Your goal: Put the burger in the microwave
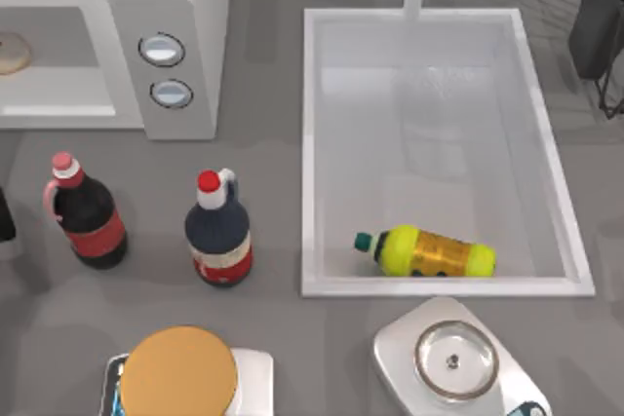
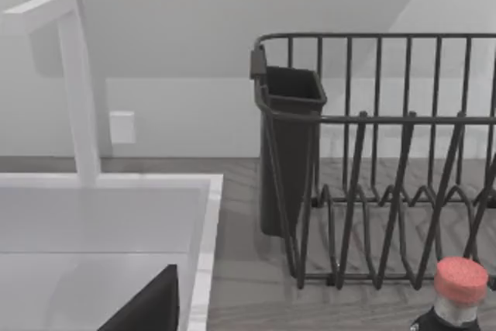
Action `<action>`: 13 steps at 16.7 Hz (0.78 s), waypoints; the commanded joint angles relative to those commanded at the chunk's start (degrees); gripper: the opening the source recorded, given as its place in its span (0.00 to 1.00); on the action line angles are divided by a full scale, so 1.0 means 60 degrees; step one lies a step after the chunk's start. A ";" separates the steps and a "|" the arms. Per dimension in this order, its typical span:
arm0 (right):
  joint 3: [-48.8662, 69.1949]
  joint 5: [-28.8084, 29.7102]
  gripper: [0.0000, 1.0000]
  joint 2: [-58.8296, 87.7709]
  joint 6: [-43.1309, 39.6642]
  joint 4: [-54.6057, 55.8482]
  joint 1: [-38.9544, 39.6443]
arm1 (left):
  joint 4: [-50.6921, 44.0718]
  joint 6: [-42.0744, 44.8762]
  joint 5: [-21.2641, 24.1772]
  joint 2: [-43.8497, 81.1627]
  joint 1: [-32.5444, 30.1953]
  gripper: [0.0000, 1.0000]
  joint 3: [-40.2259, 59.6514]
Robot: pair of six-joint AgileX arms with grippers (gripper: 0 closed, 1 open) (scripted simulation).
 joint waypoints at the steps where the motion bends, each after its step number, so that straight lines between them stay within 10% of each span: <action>1: 0.0000 0.0000 1.00 0.0000 0.0000 0.0000 0.0000 | 0.0000 0.0000 0.0000 0.0000 0.0000 1.00 0.0000; 13: 0.0000 0.0000 1.00 0.0000 0.0000 0.0000 0.0000 | -0.1723 0.0252 -0.0574 -0.2733 -0.1189 1.00 0.0924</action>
